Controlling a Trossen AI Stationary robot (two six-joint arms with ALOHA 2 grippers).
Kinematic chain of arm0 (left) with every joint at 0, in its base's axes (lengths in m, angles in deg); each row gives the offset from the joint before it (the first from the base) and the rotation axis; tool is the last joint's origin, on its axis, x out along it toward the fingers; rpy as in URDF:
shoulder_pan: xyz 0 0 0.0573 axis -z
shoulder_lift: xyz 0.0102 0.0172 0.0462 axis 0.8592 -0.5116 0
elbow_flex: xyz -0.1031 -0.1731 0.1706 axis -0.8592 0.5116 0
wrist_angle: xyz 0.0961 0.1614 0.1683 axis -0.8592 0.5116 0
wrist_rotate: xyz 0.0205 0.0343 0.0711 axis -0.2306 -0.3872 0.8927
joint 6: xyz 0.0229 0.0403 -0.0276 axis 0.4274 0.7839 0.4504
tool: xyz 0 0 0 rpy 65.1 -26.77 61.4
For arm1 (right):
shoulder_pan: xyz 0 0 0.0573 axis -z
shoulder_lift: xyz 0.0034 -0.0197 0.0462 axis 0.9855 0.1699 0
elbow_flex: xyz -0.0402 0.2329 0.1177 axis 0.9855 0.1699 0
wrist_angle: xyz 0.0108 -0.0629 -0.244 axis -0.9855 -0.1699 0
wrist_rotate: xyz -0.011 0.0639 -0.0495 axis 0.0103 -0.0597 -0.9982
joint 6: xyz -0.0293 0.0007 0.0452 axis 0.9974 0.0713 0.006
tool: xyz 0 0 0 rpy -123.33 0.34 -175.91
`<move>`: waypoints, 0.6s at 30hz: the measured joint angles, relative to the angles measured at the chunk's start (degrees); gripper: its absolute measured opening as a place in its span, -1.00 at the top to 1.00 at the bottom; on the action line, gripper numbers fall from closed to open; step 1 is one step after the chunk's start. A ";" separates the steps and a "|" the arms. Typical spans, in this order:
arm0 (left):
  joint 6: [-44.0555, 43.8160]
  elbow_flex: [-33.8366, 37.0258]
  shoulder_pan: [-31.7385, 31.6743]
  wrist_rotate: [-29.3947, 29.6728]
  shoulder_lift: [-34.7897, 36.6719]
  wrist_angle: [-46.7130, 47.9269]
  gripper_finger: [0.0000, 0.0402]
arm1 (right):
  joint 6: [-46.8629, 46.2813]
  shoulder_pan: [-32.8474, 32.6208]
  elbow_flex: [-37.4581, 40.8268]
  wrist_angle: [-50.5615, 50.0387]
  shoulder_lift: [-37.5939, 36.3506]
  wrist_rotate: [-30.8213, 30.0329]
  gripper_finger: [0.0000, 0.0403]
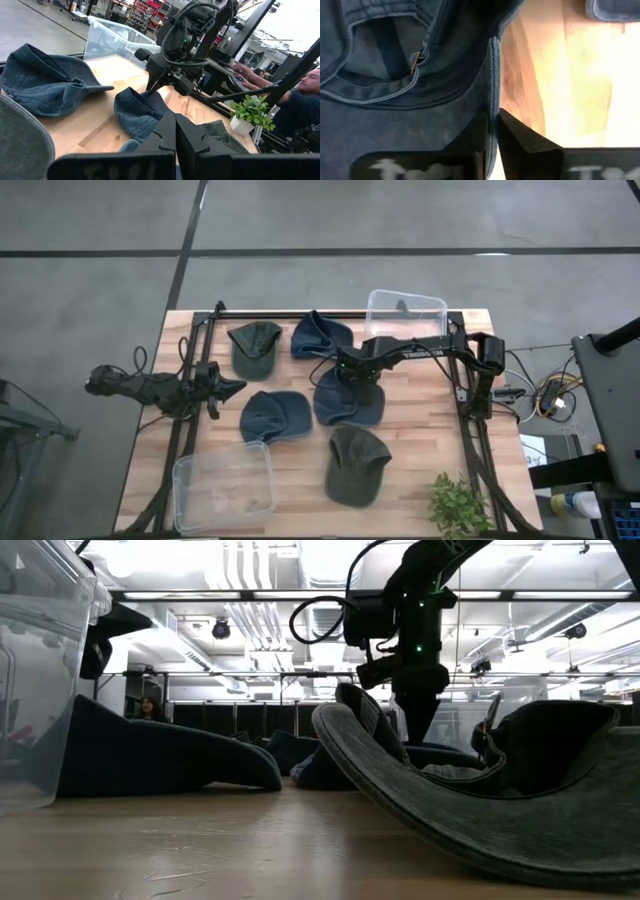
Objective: Pick & Place hat
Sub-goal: Put the bottom right blue cap into the top transparent bin
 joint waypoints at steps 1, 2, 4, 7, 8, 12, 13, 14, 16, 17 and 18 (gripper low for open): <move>0.02 0.00 -0.02 0.00 0.00 0.00 1.00 | -0.69 0.00 -0.10 -0.45 -0.11 -0.14 0.92; 0.02 0.00 0.00 0.02 0.00 0.00 1.00 | -1.46 -0.02 -0.32 -1.00 -0.21 -0.26 0.92; 0.02 0.00 -0.02 0.02 0.00 0.00 1.00 | -2.50 -0.02 -0.65 -1.29 -0.33 -0.64 0.92; 0.02 0.00 -0.02 0.02 0.00 0.00 1.00 | -3.82 -0.19 -2.08 -2.37 -0.75 -1.09 0.93; 0.02 0.00 -0.01 0.02 0.00 0.00 1.00 | -4.06 -0.34 -2.88 -3.11 -0.97 -1.14 0.94; 0.02 0.00 0.00 0.02 0.02 0.00 1.00 | -5.07 -1.44 -7.14 -8.83 -2.21 -1.29 0.94; 0.02 0.00 0.00 0.02 0.02 0.00 1.00 | -5.26 -1.88 -8.68 -10.85 -2.52 -1.30 0.94; 0.04 0.00 -0.02 0.02 0.02 -0.06 1.00 | -5.34 -2.30 -10.52 -13.12 -2.89 -1.30 0.94; 0.02 0.00 -0.01 0.01 0.02 -0.17 1.00 | -5.38 -3.32 -14.46 -17.90 -3.58 -1.29 0.94; 0.02 0.00 0.00 0.02 0.02 -0.36 1.00 | -5.37 -3.87 -16.68 -20.21 -3.84 -1.27 0.94; 0.02 0.00 -0.01 0.01 0.02 -0.48 1.00 | -5.34 -4.43 -18.86 -22.35 -4.16 -1.24 0.94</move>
